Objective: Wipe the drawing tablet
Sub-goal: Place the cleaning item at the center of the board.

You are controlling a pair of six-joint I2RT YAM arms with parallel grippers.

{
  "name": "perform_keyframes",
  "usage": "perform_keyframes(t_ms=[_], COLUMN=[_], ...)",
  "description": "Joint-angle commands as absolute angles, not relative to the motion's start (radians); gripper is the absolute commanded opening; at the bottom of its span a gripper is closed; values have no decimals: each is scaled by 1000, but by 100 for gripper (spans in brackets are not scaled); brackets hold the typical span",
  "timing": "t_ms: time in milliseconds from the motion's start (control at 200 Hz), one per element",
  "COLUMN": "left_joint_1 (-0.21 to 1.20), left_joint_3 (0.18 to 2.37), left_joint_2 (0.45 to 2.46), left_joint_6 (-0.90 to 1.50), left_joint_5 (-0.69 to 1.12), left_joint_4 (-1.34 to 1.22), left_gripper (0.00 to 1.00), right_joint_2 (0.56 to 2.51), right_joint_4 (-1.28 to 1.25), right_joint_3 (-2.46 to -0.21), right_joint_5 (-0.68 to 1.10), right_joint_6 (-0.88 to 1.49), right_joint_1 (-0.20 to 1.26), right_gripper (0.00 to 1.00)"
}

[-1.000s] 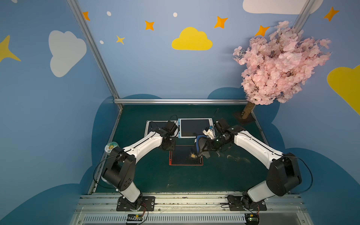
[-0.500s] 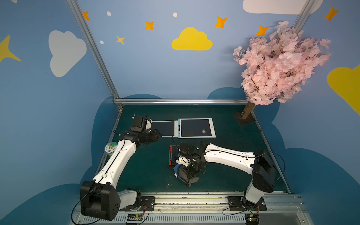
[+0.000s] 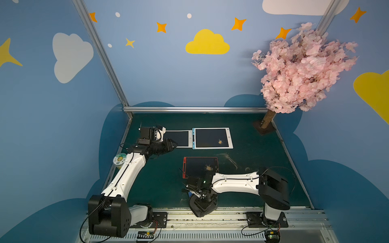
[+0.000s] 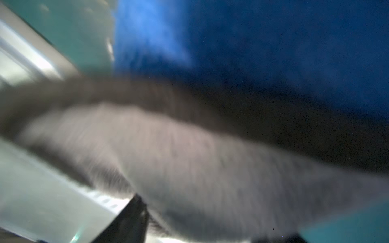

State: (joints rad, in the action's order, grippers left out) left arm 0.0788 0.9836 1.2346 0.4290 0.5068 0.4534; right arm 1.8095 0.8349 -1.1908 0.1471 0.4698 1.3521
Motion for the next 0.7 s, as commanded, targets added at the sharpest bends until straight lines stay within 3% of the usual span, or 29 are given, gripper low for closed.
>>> perform_keyframes(t_ms=[0, 310, 510, 696], left_joint_1=[72, 54, 50, 51], left_joint_3=[993, 982, 979, 979], left_joint_2=[1172, 1135, 1120, 1121], left_joint_6=[402, 402, 399, 401], left_joint_5=[549, 565, 564, 571], left_joint_4=[431, 424, 421, 418], left_gripper=[54, 54, 54, 54], right_joint_2=[1707, 1676, 1614, 1547], right_joint_4=[824, 792, 665, 573], right_joint_3=[-1167, -1157, -1089, -1021], right_joint_5=[105, 109, 266, 416], right_joint_6=[523, 547, 568, 543], right_joint_1=[1330, 1243, 1205, 1167], right_gripper=[81, 79, 80, 87])
